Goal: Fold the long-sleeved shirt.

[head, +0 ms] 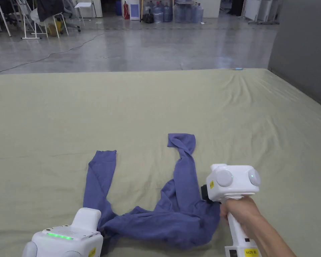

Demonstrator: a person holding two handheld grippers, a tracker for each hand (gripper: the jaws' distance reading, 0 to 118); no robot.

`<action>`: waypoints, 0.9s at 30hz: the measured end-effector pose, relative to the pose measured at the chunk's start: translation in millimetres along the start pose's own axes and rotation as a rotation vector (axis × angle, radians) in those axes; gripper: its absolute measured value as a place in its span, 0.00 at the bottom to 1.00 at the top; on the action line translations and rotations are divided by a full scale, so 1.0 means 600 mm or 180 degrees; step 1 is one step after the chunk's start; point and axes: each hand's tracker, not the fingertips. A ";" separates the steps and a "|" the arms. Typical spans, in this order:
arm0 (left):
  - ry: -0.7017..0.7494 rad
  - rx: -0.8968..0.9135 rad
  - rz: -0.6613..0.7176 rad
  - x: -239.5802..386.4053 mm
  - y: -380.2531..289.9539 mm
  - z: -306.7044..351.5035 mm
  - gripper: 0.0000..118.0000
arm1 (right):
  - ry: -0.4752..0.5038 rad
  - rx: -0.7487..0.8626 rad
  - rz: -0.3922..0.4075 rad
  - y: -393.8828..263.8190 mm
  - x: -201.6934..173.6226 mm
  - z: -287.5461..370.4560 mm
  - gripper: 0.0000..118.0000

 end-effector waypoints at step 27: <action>0.1047 0.1913 -0.0134 -0.117 0.669 0.250 0.00 | -0.0082 0.2384 -0.0371 0.498 0.060 0.467 0.00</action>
